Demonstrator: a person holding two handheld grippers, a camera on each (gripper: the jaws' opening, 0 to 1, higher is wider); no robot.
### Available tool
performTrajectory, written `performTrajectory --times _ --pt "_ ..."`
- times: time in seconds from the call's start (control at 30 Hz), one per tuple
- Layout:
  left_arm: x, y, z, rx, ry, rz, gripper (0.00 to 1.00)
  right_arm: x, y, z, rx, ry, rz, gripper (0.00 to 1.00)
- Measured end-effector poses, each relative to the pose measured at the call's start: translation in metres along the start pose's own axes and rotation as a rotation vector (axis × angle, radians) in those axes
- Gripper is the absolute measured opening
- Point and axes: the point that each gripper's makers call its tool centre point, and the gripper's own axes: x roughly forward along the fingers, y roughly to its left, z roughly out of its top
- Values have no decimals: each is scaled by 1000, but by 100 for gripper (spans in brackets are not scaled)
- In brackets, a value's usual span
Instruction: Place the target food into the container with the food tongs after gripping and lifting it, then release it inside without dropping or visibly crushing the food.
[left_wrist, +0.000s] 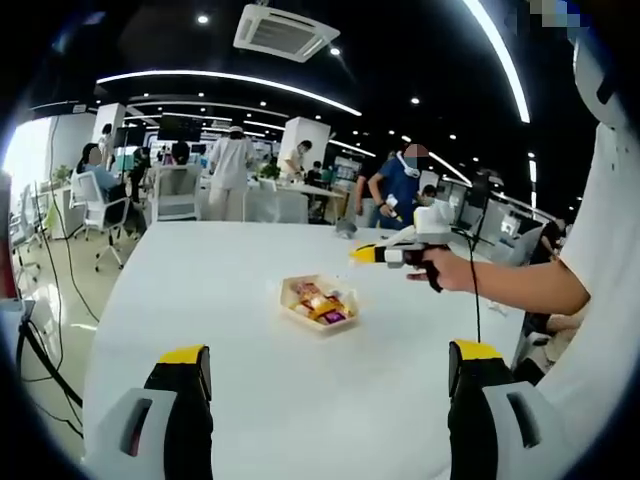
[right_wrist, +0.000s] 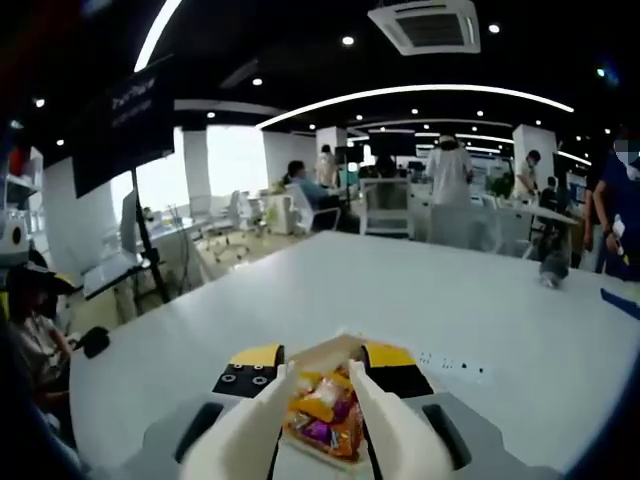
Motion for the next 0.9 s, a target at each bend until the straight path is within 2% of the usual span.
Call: performTrajectory --times 0.43,0.9 --pt "5 -34 -5 31 -11 -95 99 -75 18 -22 1 13 -45 30" --pt "20 -56 -10 49 -6 -194 99 -146 30 -44 19 28 -108 30"
